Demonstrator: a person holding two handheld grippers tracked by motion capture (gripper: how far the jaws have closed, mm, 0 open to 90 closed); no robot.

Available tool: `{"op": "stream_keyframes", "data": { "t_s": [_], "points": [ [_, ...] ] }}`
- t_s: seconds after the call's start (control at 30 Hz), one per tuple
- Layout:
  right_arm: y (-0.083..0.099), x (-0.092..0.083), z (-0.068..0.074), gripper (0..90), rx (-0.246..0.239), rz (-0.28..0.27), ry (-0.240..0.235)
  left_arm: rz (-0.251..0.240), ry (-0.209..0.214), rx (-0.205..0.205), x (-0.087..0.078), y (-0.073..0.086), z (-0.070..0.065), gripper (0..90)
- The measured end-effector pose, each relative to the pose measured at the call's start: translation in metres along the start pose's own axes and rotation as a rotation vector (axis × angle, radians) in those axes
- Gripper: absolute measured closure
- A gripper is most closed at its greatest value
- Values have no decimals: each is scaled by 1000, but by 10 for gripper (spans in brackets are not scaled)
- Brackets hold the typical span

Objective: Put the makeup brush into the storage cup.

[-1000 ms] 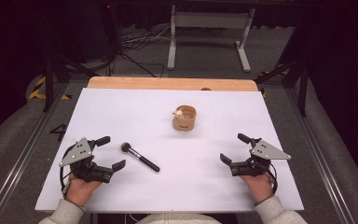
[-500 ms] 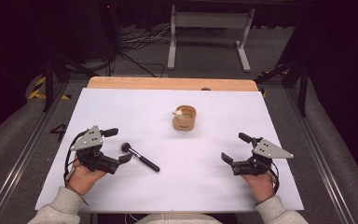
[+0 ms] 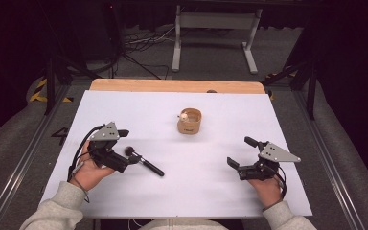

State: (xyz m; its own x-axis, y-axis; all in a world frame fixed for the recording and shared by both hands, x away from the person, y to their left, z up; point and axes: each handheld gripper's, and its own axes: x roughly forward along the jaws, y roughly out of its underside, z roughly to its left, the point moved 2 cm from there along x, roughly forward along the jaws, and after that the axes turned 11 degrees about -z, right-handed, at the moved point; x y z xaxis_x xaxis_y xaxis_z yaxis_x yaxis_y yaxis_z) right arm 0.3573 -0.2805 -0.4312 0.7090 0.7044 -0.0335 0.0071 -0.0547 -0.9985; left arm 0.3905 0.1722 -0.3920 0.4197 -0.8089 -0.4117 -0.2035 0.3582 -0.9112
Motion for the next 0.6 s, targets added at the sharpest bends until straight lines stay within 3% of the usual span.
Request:
{"op": "stream_keyframes", "data": {
  "t_s": [0.37,0.6],
  "points": [
    [0,-1,-1,0,3,-4,-2,176,12,23,14,-5,9,1],
    [2,1,1,0,6,6,-12,229,6,52,19,-7,12,2]
  ]
}}
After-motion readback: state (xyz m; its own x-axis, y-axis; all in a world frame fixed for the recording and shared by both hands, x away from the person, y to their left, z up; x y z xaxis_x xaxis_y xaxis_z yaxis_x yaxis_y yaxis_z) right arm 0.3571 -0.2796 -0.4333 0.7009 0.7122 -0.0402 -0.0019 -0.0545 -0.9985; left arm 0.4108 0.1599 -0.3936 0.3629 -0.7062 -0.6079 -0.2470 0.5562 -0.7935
